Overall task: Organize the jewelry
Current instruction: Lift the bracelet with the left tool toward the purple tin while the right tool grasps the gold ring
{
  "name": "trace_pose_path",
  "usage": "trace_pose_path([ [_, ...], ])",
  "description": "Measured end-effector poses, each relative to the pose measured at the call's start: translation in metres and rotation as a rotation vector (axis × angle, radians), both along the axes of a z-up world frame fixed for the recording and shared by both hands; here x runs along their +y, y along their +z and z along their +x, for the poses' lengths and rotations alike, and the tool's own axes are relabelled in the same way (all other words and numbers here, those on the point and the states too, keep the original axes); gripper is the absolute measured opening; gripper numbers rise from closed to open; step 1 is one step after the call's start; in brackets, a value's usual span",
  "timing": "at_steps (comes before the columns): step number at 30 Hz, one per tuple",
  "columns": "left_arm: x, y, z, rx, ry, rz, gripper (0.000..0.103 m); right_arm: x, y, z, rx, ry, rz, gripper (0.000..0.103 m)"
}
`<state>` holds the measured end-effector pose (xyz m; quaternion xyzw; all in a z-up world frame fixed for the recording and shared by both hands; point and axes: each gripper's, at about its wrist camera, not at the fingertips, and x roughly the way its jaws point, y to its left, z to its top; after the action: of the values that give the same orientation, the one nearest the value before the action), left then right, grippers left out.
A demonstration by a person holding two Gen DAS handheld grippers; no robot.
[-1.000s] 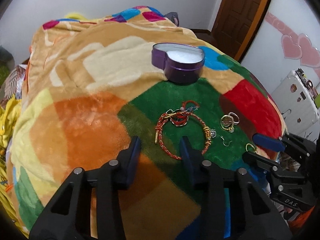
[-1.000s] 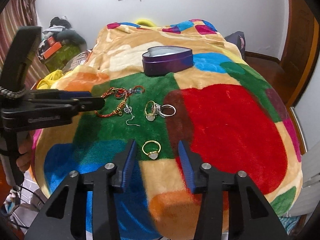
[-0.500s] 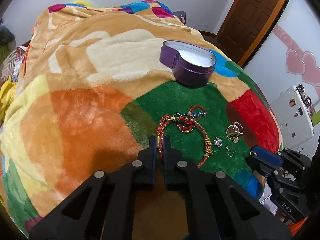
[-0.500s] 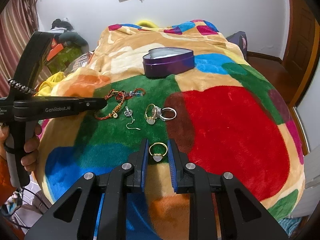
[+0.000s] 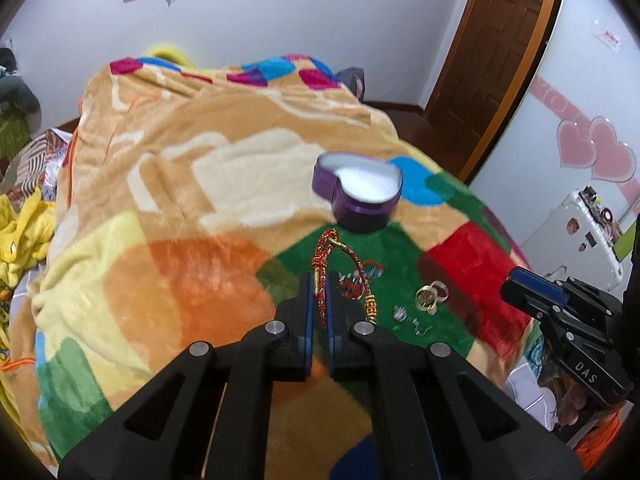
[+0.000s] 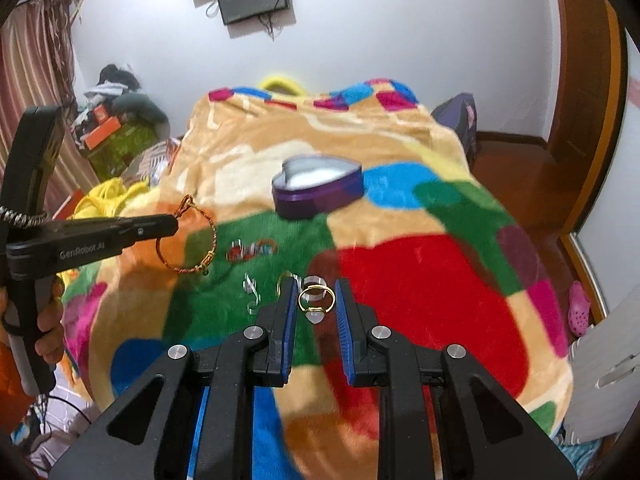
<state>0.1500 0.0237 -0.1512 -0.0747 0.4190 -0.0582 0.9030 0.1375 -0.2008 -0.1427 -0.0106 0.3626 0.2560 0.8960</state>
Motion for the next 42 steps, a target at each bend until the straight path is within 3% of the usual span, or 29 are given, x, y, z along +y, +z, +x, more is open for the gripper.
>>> trace_pose_path([
  [12, 0.009, 0.049, 0.015, -0.149, 0.016, -0.016, 0.004, 0.006, 0.032, 0.016, -0.116, -0.024, 0.037, 0.017],
  [20, 0.008, 0.062, 0.034, -0.203, 0.013, -0.009, 0.004, 0.013, 0.043, 0.035, -0.177, -0.022, 0.036, 0.017],
  [31, 0.002, 0.052, 0.066, -0.202, -0.004, -0.006, 0.004, 0.020, 0.043, 0.062, -0.193, -0.016, 0.053, 0.017],
  [42, -0.004, 0.024, 0.104, -0.140, -0.029, -0.022, 0.004, 0.032, 0.019, 0.087, -0.132, 0.024, 0.020, 0.017],
])
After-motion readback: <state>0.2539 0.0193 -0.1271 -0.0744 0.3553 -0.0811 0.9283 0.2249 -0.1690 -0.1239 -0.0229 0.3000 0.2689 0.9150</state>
